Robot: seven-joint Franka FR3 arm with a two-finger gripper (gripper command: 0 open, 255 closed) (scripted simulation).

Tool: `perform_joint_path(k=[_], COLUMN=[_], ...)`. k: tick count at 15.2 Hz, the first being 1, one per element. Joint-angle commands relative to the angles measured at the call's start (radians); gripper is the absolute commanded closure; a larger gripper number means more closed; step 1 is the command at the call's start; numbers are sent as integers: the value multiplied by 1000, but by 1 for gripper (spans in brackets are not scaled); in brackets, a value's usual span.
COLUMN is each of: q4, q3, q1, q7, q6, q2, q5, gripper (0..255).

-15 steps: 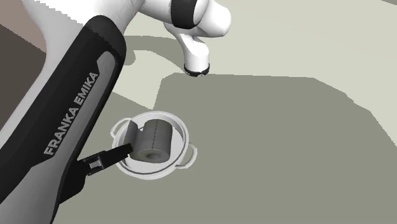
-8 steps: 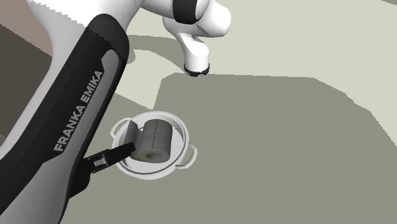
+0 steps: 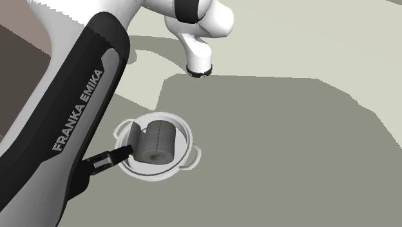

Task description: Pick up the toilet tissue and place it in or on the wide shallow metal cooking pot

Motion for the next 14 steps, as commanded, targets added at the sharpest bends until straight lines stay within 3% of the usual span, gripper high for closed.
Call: perform_joint_path(k=[1,14], q4=[-4,94], q3=[3,-1], q1=[2,-7], q7=[0,3], q6=[-5,-124], q2=[0,-22], q5=[3,-4], gripper=[255,255])
